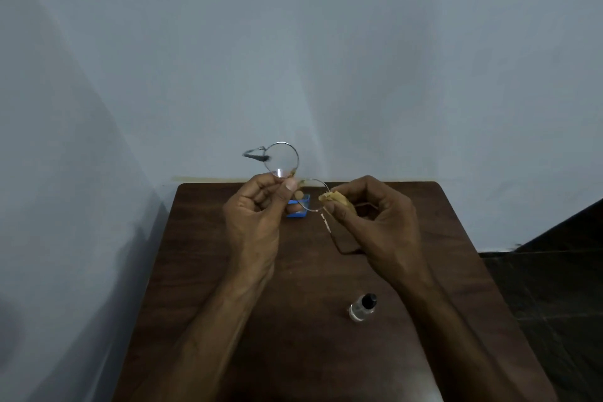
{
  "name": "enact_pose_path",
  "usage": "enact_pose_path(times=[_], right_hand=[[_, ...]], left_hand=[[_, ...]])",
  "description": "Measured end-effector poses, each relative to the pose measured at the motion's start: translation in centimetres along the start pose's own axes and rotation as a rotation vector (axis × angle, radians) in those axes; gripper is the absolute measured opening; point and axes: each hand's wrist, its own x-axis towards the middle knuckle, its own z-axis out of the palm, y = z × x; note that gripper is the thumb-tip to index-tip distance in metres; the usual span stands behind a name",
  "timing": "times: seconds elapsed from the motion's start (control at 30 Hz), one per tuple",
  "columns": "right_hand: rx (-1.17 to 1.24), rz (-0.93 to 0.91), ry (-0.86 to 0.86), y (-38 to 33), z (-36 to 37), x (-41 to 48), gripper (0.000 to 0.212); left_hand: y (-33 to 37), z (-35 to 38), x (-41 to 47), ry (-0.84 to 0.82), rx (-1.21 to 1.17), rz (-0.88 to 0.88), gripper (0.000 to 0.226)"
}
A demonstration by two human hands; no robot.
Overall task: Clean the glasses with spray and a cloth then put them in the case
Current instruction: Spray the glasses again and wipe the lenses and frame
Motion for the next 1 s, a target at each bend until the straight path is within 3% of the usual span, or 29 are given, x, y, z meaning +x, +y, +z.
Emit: enact_pose_path(times=[0.27, 0.47, 0.63, 0.8, 0.9, 1.0], right_hand=[[0.089, -0.007, 0.108, -0.4, 1.0, 1.0, 0.012], [0.276, 0.114, 0.133, 0.4, 1.7, 0.1, 0.013], [0.230, 0.096, 0.101, -0.1, 1.5, 1.2, 0.014], [0.327, 0.278, 0.104, 1.1, 2.1, 0.0, 0.009], [0.420, 0.424, 0.075, 1.3, 1.8, 0.6, 0.012], [0.575, 0.594, 0.037, 1.6, 1.2, 1.5, 0.027]], left_hand=[[0.0, 0.6, -0.3, -0.027, -0.043, -0.038, 0.017], [-0.5, 0.6, -0.4, 0.026, -0.120, -0.136, 0.010], [-0.7, 0.7, -0.8, 0.030, -0.072, -0.167, 0.011], [-1.2, 0.5, -0.6, 0.092, -0.099, -0.218, 0.008], [-1.5, 0.3, -1.3, 0.084, -0.249, -0.395, 0.008], [-1.3, -0.2, -1.2, -0.026, -0.363, -0.543, 0.018]])
